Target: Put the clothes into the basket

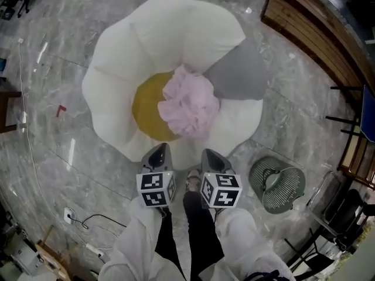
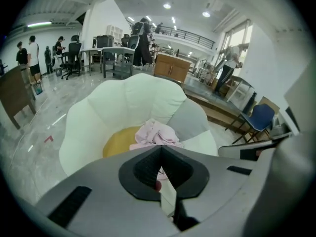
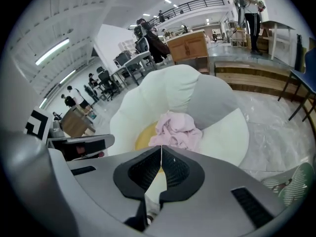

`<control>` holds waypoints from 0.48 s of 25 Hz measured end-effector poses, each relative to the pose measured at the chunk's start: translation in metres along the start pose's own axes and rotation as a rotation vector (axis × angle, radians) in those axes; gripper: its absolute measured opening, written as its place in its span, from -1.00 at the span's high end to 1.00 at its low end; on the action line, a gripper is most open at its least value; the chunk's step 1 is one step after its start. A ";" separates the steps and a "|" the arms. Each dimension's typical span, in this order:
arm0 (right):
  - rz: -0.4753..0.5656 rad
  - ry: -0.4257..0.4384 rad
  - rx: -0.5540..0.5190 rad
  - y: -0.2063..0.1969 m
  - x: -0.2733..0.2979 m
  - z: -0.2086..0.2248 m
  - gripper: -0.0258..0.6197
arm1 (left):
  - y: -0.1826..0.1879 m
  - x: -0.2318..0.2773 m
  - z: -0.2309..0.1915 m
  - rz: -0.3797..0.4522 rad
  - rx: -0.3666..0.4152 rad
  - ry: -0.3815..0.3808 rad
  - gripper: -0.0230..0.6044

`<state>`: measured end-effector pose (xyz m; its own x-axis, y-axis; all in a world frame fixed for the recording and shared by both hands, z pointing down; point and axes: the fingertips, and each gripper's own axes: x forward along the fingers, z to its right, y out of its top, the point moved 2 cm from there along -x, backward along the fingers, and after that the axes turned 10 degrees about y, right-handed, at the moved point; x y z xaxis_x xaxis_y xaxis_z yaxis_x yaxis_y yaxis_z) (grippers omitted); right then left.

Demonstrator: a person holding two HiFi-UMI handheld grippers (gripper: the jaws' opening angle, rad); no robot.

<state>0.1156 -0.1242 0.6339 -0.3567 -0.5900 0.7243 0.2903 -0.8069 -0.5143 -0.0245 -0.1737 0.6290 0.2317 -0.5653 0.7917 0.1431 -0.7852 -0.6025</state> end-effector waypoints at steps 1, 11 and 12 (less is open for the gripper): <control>-0.007 0.002 -0.006 -0.004 0.006 0.005 0.84 | -0.004 0.008 0.000 -0.003 0.000 0.003 0.92; -0.048 0.044 0.023 -0.018 0.056 0.038 0.84 | -0.039 0.058 0.005 -0.048 -0.010 0.019 0.92; -0.054 0.046 0.019 -0.018 0.060 0.041 0.84 | -0.041 0.060 0.006 -0.050 -0.014 0.020 0.92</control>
<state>0.1253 -0.1440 0.7059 -0.4126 -0.5469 0.7285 0.2860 -0.8370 -0.4664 -0.0108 -0.1745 0.7005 0.2054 -0.5303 0.8225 0.1400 -0.8159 -0.5610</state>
